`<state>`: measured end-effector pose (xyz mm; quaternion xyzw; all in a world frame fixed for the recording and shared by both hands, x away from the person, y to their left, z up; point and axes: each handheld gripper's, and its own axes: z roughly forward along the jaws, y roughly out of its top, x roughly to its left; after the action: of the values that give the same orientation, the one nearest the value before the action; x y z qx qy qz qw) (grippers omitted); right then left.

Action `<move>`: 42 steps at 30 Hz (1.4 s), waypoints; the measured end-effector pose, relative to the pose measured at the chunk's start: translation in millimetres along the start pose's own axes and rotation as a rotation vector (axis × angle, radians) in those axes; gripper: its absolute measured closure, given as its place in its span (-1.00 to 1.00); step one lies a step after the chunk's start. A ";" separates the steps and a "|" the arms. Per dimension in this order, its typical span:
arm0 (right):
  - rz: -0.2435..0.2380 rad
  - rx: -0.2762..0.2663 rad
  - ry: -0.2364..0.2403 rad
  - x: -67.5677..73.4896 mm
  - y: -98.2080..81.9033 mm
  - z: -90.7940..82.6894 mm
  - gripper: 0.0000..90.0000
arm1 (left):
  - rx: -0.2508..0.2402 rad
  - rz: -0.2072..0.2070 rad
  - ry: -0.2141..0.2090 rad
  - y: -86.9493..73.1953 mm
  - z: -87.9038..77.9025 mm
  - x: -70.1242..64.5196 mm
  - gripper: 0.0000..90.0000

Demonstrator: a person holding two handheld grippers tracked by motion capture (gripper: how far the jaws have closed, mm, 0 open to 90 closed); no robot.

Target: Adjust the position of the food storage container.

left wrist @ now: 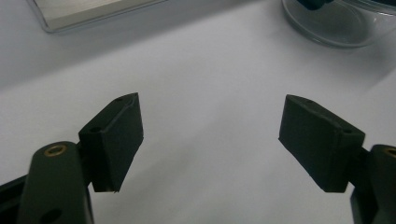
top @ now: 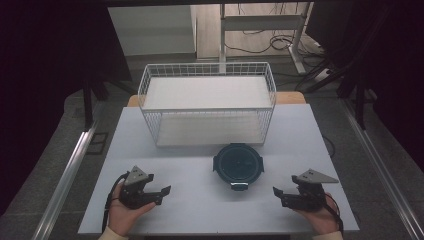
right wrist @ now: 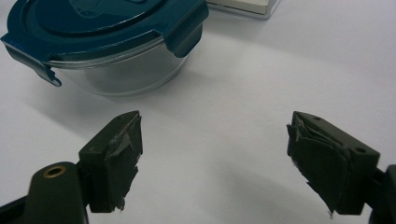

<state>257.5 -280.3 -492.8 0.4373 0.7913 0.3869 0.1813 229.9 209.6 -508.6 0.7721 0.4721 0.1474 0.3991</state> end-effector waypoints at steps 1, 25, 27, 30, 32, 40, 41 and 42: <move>0.004 -0.003 0.002 0.2 0.3 -0.7 -0.60 | -0.001 0.002 0.001 0.0 -0.3 0.1 -0.53; 0.053 0.006 0.019 -2.1 4.4 -4.7 -0.55 | -0.008 -0.011 0.025 0.0 -3.5 5.7 -0.54; 0.055 0.006 0.022 -2.2 4.7 -4.8 -0.55 | -0.008 -0.011 0.026 0.4 -3.4 5.8 -0.54; 0.049 0.003 0.015 -2.1 9.2 -7.6 -0.55 | -0.010 -0.004 0.027 1.1 -4.1 5.2 -0.54; 0.042 -0.004 0.006 -1.0 13.6 -9.9 -0.55 | -0.011 -0.004 0.027 1.0 -4.2 5.8 -0.54; 0.034 -0.018 0.012 2.0 27.1 -12.9 -0.44 | -0.012 -0.011 0.034 -0.3 -3.9 7.6 -0.53; 0.034 -0.018 0.012 2.0 27.1 -12.9 -0.44 | -0.012 -0.011 0.034 -0.3 -3.9 7.6 -0.53; 0.031 -0.010 0.009 3.4 32.8 -13.1 -0.43 | -0.011 -0.009 0.033 0.0 -4.2 7.8 -0.53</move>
<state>265.5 -273.0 -459.0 0.4470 0.7833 0.3955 0.1737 231.3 218.2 -507.1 0.7651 0.4813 0.1609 0.3964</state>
